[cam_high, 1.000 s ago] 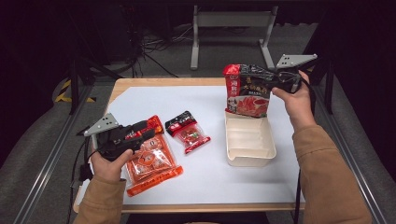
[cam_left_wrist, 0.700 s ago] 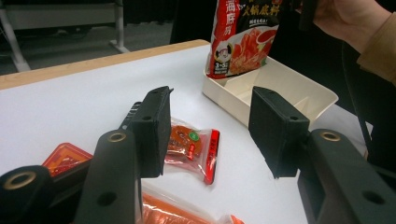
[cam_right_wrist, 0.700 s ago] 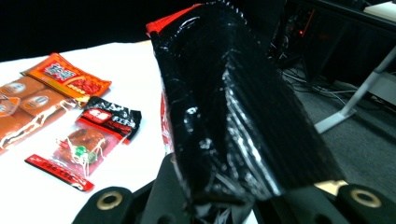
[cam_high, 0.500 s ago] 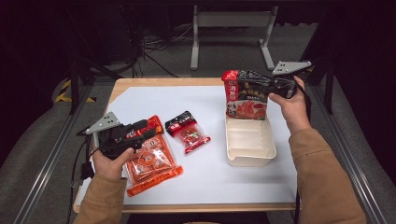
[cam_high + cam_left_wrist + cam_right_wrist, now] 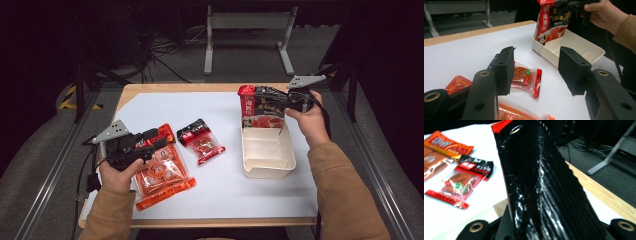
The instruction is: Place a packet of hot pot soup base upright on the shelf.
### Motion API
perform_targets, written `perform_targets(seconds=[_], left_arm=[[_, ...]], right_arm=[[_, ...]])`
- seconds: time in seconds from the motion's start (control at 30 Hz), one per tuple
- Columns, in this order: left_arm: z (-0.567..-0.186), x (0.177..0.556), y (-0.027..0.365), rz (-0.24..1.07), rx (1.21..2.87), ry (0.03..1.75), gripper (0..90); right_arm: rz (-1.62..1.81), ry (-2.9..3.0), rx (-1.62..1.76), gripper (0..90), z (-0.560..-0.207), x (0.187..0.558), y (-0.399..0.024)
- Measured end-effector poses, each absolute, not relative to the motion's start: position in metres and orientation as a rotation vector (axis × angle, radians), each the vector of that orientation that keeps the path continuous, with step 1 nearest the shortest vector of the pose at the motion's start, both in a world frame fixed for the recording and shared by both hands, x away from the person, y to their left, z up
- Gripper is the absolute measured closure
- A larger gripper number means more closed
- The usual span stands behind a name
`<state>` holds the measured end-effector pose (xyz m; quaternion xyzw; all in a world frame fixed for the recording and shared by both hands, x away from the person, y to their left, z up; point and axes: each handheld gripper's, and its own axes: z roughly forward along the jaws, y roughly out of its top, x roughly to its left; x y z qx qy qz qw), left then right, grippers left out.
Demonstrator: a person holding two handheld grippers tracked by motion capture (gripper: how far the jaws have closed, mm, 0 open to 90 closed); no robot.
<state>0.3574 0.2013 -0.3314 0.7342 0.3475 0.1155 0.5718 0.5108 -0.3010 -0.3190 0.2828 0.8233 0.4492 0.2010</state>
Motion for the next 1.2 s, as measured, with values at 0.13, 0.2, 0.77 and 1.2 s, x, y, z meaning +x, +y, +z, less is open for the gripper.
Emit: perform_targets(seconds=[0.13, 0.2, 0.77, 1.2], left_arm=[[-0.332, 0.358, 0.201, 0.27, 1.718, 0.816, 47.9], [-0.332, 0.359, 0.2, 0.27, 1.721, 0.817, 47.9], [-0.334, 0.363, 0.205, 0.285, 1.73, 0.847, 40.5], [-0.336, 0.367, 0.209, 0.307, 1.754, 0.866, 33.9]], right_arm=[[1.245, 2.295, 0.816, 76.6, -0.322, 0.508, -0.305], [1.227, 2.294, 0.833, 76.5, -0.323, 0.507, -0.307], [1.276, 2.241, 0.934, 42.1, -0.322, 0.499, -0.312], [1.273, 2.155, 0.961, 24.2, -0.309, 0.473, -0.329]])
